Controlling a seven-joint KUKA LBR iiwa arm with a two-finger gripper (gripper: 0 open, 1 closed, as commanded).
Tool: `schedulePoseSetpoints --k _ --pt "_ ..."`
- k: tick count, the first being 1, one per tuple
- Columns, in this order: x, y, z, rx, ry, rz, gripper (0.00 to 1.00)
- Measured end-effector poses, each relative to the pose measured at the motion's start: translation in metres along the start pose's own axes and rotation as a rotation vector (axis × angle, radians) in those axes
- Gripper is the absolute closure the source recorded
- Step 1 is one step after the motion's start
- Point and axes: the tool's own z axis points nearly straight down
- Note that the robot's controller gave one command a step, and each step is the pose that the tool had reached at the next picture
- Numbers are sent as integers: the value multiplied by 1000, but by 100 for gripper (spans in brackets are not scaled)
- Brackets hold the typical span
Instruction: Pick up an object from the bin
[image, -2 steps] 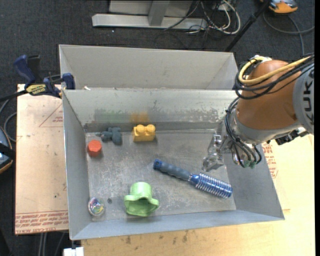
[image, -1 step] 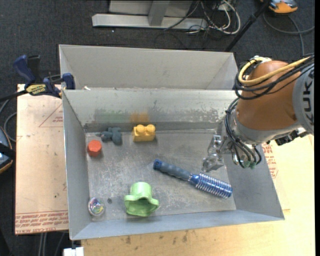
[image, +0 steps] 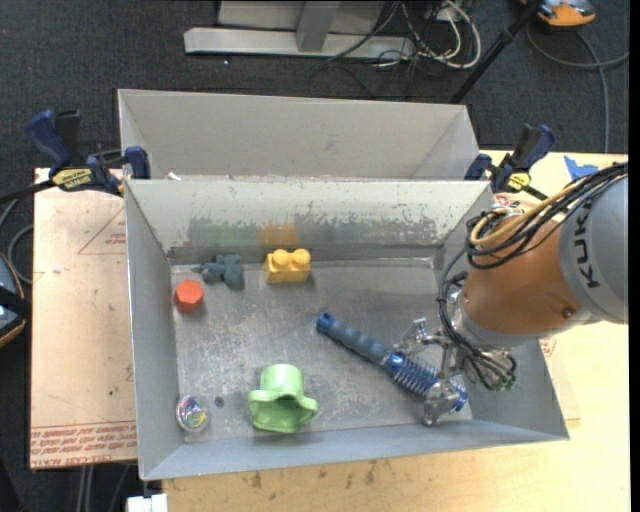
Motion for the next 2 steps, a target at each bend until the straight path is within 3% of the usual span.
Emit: schedulePoseSetpoints --k 1,2 --pt "-1 1 -2 0 -2 -3 100" --pt "-4 12 -123 3 -7 -18 100"
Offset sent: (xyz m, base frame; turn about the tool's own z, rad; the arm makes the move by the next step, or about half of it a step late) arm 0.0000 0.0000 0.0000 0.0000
